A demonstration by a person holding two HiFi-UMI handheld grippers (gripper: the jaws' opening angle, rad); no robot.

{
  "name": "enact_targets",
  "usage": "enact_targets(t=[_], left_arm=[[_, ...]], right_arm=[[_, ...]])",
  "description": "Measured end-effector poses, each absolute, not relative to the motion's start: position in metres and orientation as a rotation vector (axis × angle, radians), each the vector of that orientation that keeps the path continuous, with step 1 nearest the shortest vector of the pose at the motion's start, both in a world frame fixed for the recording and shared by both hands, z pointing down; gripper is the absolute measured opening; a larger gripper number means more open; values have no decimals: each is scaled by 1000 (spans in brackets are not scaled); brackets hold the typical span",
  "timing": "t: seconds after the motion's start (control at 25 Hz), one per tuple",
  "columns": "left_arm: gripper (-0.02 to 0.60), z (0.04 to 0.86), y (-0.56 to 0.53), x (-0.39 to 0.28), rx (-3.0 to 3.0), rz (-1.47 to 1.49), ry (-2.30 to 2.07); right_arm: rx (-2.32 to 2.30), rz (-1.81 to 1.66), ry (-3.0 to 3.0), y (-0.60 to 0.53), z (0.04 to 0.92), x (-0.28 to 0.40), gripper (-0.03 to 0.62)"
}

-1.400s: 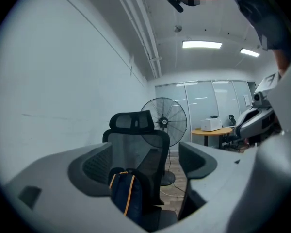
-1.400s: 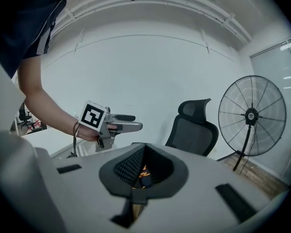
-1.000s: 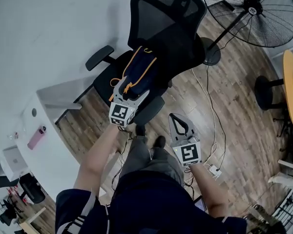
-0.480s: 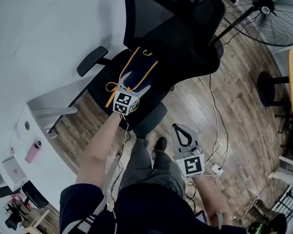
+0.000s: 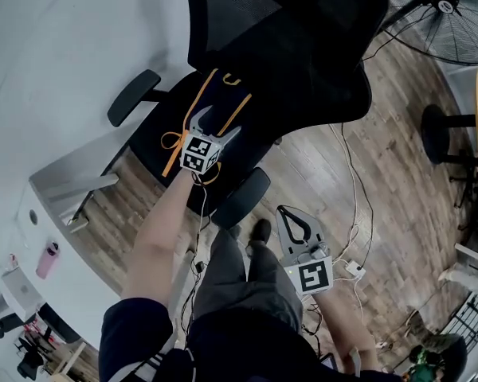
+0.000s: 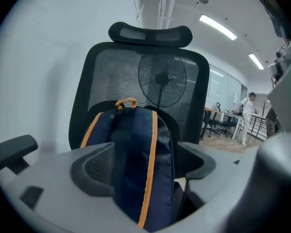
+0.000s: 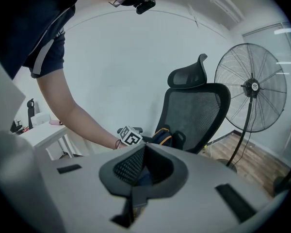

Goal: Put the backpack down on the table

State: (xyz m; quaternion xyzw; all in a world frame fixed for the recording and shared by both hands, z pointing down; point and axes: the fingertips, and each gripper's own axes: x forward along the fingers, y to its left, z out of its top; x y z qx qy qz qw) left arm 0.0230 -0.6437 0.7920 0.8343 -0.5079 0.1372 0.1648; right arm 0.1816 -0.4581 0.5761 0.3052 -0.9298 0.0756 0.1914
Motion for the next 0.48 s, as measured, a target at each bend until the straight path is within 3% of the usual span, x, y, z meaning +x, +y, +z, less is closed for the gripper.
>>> enact_targets(t=[0.48], left_arm=[[316,827,-663,26,2364,434,-1332]], right_arm=[[871,263,-2649,-473,591,167,-3]])
